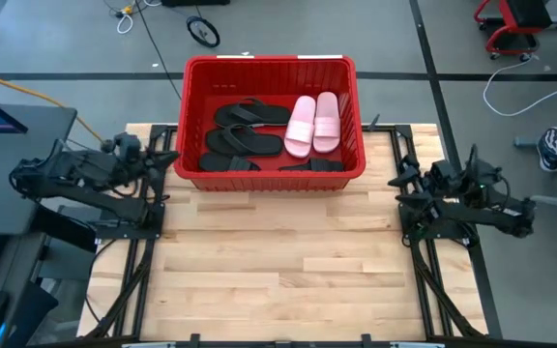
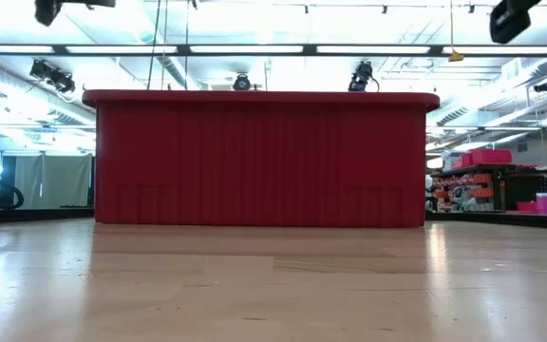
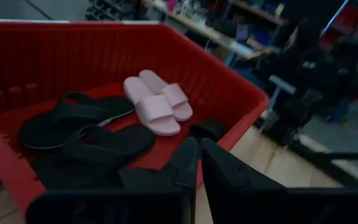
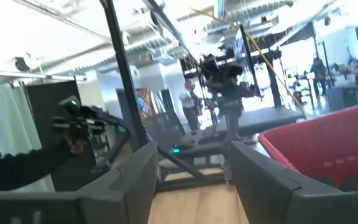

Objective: Pick and place slides into bin
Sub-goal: Return to Home Position

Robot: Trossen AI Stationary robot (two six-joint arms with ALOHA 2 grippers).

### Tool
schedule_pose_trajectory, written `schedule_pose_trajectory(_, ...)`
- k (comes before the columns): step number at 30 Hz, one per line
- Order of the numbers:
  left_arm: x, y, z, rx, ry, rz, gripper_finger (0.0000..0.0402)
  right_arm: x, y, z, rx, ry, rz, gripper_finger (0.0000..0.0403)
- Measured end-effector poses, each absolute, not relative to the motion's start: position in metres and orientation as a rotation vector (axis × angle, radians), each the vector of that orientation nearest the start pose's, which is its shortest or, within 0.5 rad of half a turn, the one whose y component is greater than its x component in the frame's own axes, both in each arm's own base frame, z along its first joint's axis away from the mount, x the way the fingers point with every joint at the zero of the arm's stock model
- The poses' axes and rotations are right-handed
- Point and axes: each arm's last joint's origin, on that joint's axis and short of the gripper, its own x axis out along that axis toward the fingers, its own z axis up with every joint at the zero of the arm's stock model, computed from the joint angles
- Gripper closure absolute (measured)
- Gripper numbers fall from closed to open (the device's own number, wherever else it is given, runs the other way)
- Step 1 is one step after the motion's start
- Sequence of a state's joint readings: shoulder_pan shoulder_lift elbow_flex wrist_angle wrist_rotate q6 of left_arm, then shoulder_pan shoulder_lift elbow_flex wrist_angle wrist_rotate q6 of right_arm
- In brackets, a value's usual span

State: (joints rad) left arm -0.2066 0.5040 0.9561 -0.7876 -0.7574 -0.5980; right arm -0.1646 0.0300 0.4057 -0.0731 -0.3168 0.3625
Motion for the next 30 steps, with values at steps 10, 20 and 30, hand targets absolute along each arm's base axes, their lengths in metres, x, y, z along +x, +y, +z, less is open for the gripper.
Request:
schedule_pose_trajectory(10,0.031,0.015,0.320,-0.438,0.021,0.647,0.0385,0.060,-0.003,0.268,0.294,-0.215,0.135,0.0196)
schedule_pose_trajectory(20,0.053,0.008,0.270,-0.427,-0.076,0.496,0.0371,0.065,-0.006,0.259,0.329,-0.200,0.055,0.0199)
schedule_pose_trajectory(30,0.082,-0.005,0.234,-0.369,-0.165,0.196,0.0372,0.066,-0.006,0.258,0.330,-0.200,0.033,0.0199)
